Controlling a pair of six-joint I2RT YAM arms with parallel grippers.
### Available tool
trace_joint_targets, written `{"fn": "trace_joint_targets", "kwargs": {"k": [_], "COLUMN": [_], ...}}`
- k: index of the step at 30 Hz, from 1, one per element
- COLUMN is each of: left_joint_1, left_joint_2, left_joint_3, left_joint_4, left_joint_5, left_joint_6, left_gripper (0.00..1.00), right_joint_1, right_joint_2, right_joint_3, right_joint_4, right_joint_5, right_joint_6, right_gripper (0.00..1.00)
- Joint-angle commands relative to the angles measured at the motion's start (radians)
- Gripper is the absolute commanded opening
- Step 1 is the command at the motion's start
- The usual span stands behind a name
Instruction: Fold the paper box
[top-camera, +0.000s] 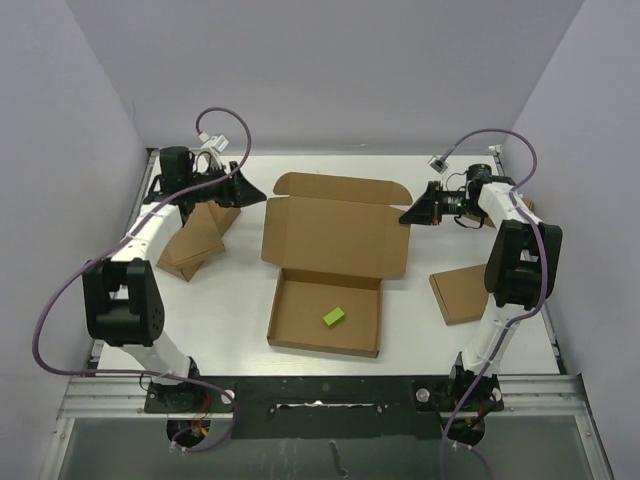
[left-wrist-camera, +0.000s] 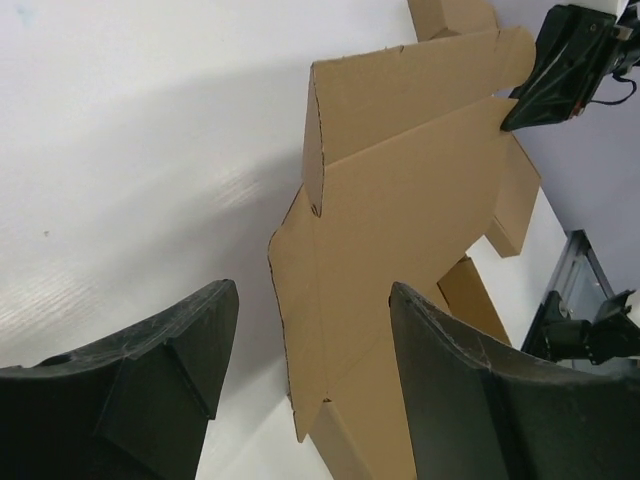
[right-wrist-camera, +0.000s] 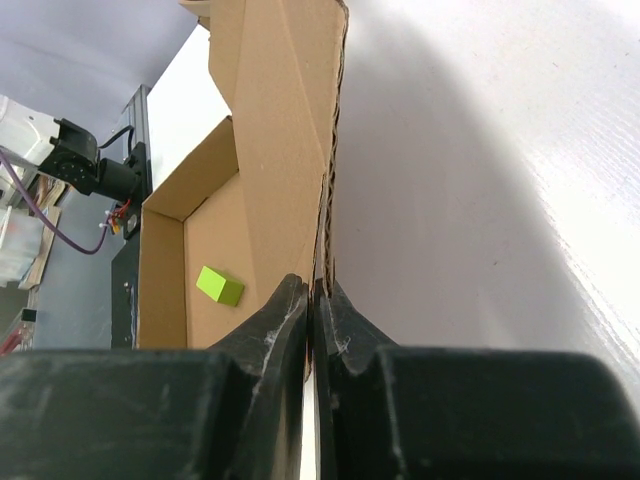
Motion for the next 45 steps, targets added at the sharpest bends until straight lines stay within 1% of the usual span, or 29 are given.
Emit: {"fn": "trace_joint_targets", "kwargs": {"k": [1, 5, 8, 14, 17, 19, 22, 23, 25, 29, 32, 35, 36, 38, 39, 41, 45], "left_joint_1": [-0.028, -0.061, -0.076, -0.085, -0.089, -0.091, -0.096, -0.098, -0.104, -0.114, -0.141, -0.19, -0.206, -0.237, -0.252, -0.279, -0.329], "left_joint_2": [0.085, 0.164, 0.224, 0.301, 0.304, 0.301, 0.301, 0.299, 0.287, 0.228, 0.155, 0.091, 0.077, 0.062, 0.058, 0.062, 0.086], "left_joint_3": [0.129, 0.228, 0.304, 0.395, 0.4, 0.395, 0.395, 0.397, 0.389, 0.332, 0.264, 0.206, 0.192, 0.172, 0.168, 0.169, 0.196], "left_joint_4": [-0.241, -0.331, -0.406, -0.512, -0.533, -0.53, -0.53, -0.53, -0.505, -0.358, -0.22, -0.072, -0.03, 0.046, 0.076, 0.128, 0.184], "left_joint_5": [0.052, 0.049, 0.05, 0.069, 0.073, 0.082, 0.087, 0.088, 0.075, -0.022, -0.163, -0.333, -0.403, -0.499, -0.541, -0.61, -0.715], "left_joint_6": [0.17, 0.227, 0.257, 0.267, 0.271, 0.268, 0.258, 0.251, 0.218, 0.055, -0.059, -0.134, -0.148, -0.159, -0.159, -0.152, -0.103], "left_gripper": [0.61, 0.6, 0.56, 0.33, 0.28, 0.19, 0.02, 0.0, 0.0, 0.0, 0.0, 0.0, 0.0, 0.0, 0.0, 0.0, 0.0], "right_joint_1": [0.011, 0.016, 0.016, 0.016, 0.016, 0.017, 0.025, 0.03, 0.045, 0.078, 0.108, 0.156, 0.182, 0.226, 0.251, 0.3, 0.37], "right_joint_2": [-0.058, -0.059, -0.062, -0.072, -0.075, -0.078, -0.085, -0.092, -0.107, -0.159, -0.186, -0.191, -0.19, -0.183, -0.179, -0.174, -0.168], "right_joint_3": [0.035, 0.036, 0.037, 0.036, 0.035, 0.035, 0.038, 0.039, 0.042, 0.047, 0.106, 0.198, 0.227, 0.273, 0.289, 0.306, 0.305], "right_joint_4": [0.0, 0.0, -0.005, -0.007, -0.007, -0.006, -0.009, -0.008, 0.015, 0.148, 0.21, 0.22, 0.223, 0.236, 0.243, 0.268, 0.338], "right_joint_5": [-0.005, -0.005, -0.006, -0.006, -0.008, -0.007, 0.005, 0.015, 0.049, 0.202, 0.358, 0.522, 0.573, 0.679, 0.758, 0.866, 1.023], "right_joint_6": [-0.04, -0.04, -0.043, -0.044, -0.044, -0.044, -0.047, -0.047, -0.029, 0.121, 0.213, 0.251, 0.257, 0.268, 0.269, 0.269, 0.283], "right_gripper": [0.0, 0.0, 0.0, 0.0, 0.0, 0.0, 0.0, 0.0, 0.0, 0.0, 0.0, 0.0, 0.0, 0.0, 0.0, 0.0, 0.0]}}
